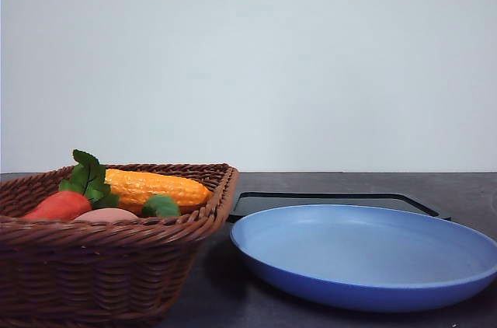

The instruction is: Transfer egg from basket to plate and serve

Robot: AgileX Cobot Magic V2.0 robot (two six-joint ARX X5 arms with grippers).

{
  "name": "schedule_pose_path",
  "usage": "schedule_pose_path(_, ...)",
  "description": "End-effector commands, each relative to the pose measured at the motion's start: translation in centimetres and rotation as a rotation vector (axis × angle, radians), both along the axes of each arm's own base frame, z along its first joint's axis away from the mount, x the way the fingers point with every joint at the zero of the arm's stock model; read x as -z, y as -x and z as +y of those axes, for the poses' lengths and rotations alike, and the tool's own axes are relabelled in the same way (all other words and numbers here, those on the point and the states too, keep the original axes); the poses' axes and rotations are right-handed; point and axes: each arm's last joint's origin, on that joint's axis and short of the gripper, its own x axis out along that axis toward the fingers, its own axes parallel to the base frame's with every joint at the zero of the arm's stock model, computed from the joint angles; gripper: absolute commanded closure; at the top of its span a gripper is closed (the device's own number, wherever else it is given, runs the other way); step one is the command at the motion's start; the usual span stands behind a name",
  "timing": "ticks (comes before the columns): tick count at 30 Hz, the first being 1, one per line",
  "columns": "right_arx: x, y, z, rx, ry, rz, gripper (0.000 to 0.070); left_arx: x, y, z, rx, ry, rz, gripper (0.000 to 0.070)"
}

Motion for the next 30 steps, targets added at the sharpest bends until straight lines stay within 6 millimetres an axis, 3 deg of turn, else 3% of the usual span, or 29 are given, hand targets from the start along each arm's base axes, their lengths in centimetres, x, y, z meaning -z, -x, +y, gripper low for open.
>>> schedule_pose_path(1, 0.1, 0.0, 0.0, 0.007, -0.084, 0.002, 0.07, 0.8, -0.1, 0.0, -0.022, 0.196, 0.019, 0.07)
schedule_pose_path(7, -0.5, -0.1, 0.0, 0.014, -0.331, -0.014, 0.07, 0.8, -0.1, -0.5, 0.105, 0.317, 0.036, 0.07)
schedule_pose_path(15, -2.9, 0.7, 0.1, -0.002, -0.349, 0.001, 0.07, 0.3, 0.1, -0.8, 0.232, 0.331, 0.051, 0.07)
schedule_pose_path(23, -7.2, 1.5, 0.0, 0.042, -0.337, 0.109, 0.07, -3.2, 0.2, -1.0, 0.294, 0.303, 0.101, 0.07)
schedule_pose_path(30, -10.8, -0.2, 0.2, -0.008, -0.274, 0.231, 0.07, -7.7, -1.1, -1.2, 0.4, 0.219, 0.17, 0.07)
